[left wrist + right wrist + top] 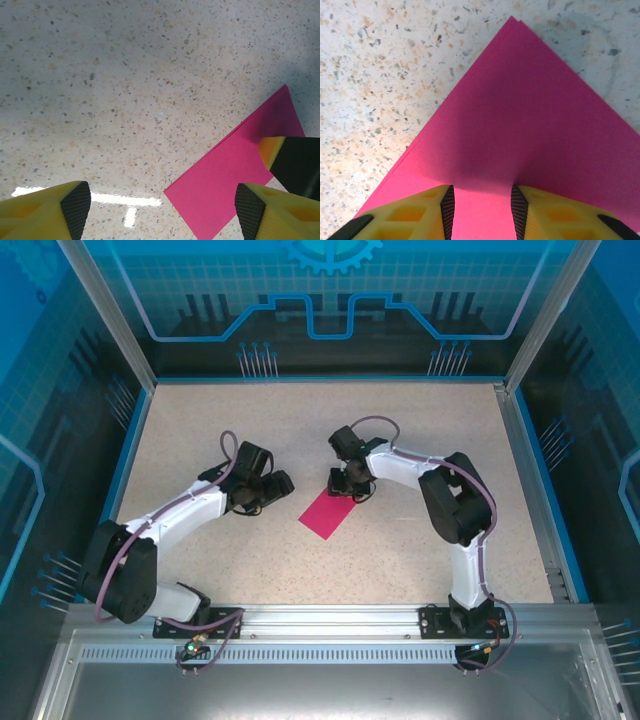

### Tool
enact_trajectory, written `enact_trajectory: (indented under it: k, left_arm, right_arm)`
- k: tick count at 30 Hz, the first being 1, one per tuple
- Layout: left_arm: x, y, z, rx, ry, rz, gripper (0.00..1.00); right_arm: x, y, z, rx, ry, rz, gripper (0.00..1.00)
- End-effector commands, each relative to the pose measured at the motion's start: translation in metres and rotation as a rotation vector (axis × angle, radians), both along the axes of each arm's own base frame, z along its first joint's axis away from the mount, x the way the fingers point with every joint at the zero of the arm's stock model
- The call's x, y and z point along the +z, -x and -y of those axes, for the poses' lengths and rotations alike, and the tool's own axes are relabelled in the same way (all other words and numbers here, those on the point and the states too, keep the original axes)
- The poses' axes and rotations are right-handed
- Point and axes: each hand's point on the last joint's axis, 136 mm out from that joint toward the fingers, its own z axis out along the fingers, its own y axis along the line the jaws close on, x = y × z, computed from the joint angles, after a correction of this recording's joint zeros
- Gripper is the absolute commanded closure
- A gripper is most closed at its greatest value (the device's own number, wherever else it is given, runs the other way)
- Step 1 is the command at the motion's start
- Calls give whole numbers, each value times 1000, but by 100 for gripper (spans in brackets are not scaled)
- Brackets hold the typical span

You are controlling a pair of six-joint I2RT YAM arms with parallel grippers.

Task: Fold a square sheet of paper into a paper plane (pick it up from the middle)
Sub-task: Rotate the square sheet of paper at the center of the table.

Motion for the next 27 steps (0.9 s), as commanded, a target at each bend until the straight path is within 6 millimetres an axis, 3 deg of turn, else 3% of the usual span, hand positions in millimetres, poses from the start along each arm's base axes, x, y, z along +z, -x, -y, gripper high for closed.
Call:
enact_trajectory:
  k: [1, 8, 13, 17, 19, 23, 27]
  left_arm:
    - [-1, 6, -10, 29, -14, -13, 20]
    - [-4, 8, -11, 38, -3, -28, 18]
    - [-5, 12, -16, 64, 11, -32, 14]
    - [-7, 16, -16, 65, 32, -37, 10]
    - [-8, 19, -14, 63, 45, -45, 6]
    - [-11, 22, -10, 59, 78, -56, 1]
    - [-14, 24, -5, 55, 104, -76, 2]
  right_arm:
    - [-24, 22, -12, 111, 31, -63, 62]
    - [-31, 44, -52, 414, -58, -44, 62]
    - [-3, 43, -77, 515, -181, 28, 62]
    - [38, 25, -74, 415, -188, 110, 60]
    - [47, 18, -66, 330, -148, 130, 58]
    - [35, 9, -37, 165, 12, 102, 55]
    - [20, 3, -24, 85, 110, 69, 51]
